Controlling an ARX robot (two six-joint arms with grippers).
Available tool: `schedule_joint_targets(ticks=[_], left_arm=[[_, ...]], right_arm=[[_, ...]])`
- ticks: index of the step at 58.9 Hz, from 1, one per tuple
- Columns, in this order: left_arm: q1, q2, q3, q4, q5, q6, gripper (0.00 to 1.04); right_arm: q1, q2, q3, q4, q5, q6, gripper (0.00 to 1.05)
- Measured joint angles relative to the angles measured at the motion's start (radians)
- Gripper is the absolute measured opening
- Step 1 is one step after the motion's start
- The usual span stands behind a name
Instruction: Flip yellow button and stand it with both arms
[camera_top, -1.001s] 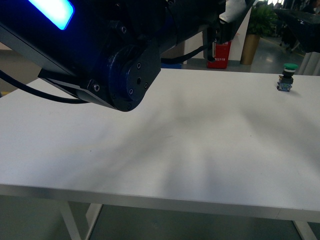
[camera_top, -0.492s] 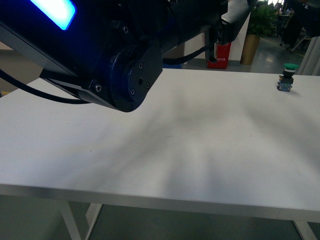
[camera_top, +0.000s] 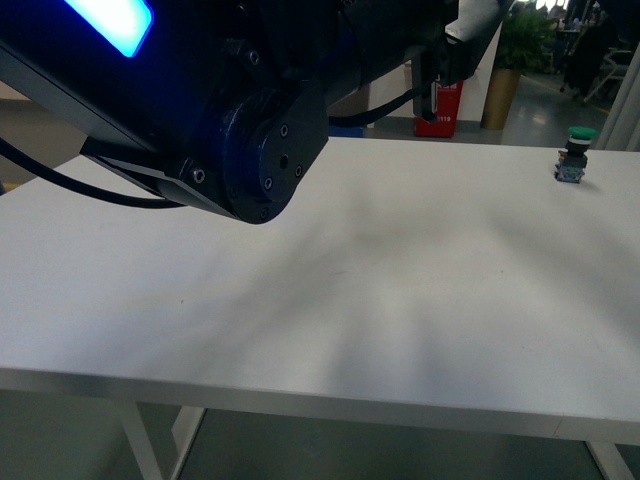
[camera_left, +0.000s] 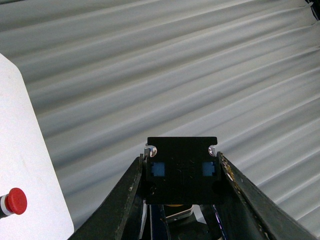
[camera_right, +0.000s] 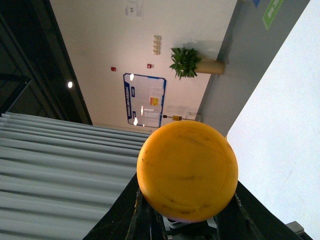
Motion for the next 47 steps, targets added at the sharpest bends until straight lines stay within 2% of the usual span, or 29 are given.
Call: schedule_joint_targets(ticks=[6,19,24,30,33,36,39,47], left_arm=[[0.006,-0.023,-0.023,-0.001,-0.007,0.017,0.39],[0.055,-0.093,-0.133,-0.045,0.021,0.103,0.78],[0.095,-0.204,-0.235,-0.238,0.015,0.295,0.99],[0.126,-0.329,-0.315,-0.480,-0.076,0.539,0.98],[0.160,-0.431,-0.394,-0.681,-0.189,0.791,0.99],[0.190,-0.511,-0.483,-0.782,-0.299,1.018,0.99],[0.216,-0.563,-0.557,-0.793,-0.386,1.196,0.99],[0.285,-0.689,-0.720,-0.786,-0.519,1.500,0.99]], right_arm=[[0.000,0.000,-0.002,0.021,-0.001,0.000,0.29],[-0.014,-0.002,-0.015,0.051,0.031,-0.027,0.28],[-0.019,-0.006,-0.036,0.050,0.033,-0.047,0.28],[-0.020,-0.018,-0.054,0.048,0.030,-0.063,0.28],[-0.021,-0.029,-0.061,0.036,0.029,-0.080,0.28],[-0.026,-0.037,-0.062,0.011,0.035,-0.101,0.28],[-0.028,-0.039,-0.062,0.002,0.038,-0.109,0.28],[-0.033,-0.038,-0.062,-0.021,0.041,-0.119,0.28]])
